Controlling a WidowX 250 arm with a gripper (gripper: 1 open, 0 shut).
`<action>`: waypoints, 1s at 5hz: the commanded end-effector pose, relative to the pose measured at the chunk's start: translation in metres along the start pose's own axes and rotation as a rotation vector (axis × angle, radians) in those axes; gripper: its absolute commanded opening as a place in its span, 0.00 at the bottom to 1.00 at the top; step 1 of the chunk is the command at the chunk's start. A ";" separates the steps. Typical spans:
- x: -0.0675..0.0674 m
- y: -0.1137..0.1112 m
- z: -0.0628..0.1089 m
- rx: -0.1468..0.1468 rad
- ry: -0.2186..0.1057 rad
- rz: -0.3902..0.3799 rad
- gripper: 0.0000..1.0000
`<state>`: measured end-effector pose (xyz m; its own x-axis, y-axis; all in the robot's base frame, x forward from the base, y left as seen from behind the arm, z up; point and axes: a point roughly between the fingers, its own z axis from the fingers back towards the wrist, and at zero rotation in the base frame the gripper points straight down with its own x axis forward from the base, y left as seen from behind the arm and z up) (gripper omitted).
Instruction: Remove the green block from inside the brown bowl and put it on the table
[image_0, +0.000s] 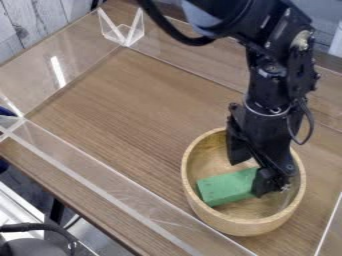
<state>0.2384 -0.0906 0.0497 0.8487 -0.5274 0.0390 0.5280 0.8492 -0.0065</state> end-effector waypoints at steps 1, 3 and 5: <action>0.006 0.005 0.003 0.001 -0.026 0.002 1.00; 0.005 0.006 -0.003 -0.008 -0.018 0.008 0.00; 0.004 0.008 0.002 -0.007 -0.025 0.012 0.00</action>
<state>0.2391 -0.0865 0.0402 0.8509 -0.5250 0.0200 0.5253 0.8506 -0.0242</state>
